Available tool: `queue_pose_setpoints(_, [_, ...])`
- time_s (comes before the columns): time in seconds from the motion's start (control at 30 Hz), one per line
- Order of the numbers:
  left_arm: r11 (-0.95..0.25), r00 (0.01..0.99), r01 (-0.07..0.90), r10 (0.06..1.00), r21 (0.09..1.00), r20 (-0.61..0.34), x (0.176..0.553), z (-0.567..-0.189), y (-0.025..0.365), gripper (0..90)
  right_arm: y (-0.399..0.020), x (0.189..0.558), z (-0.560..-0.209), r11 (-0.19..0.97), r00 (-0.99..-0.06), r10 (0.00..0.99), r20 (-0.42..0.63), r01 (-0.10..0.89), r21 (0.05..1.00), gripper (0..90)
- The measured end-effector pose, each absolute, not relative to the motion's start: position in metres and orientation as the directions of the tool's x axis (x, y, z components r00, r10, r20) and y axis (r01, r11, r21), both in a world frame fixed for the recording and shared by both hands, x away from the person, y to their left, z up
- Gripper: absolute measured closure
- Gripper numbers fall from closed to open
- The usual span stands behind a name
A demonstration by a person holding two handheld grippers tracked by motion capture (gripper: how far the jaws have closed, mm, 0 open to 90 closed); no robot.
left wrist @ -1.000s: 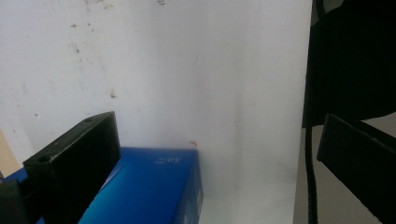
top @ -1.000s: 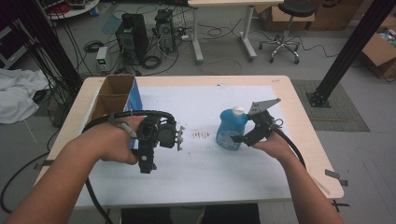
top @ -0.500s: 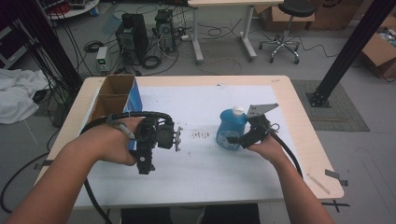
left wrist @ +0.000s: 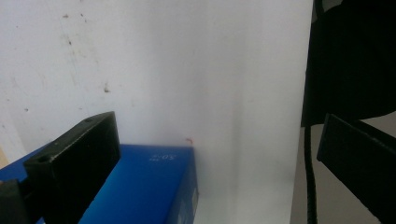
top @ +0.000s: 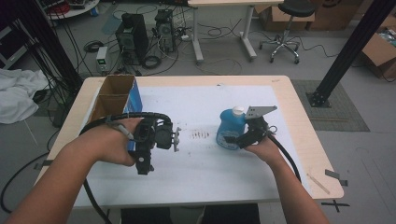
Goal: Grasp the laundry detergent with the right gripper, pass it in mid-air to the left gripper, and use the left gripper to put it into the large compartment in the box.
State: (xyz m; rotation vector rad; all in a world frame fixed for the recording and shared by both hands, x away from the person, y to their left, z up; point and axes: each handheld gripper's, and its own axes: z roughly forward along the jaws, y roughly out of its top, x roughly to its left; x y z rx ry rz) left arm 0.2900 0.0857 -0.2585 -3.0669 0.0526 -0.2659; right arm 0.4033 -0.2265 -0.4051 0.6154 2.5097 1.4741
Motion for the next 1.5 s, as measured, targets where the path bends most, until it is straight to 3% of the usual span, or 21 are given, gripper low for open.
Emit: queue_pose_setpoints(1.5, [-0.997,0.986,-0.021,-0.033,-0.073,0.165,0.2925,-0.2596,0.086,0.1,-0.2267,0.4006,-0.4119,0.391,-0.9,0.433,0.053,0.241,0.888,28.1])
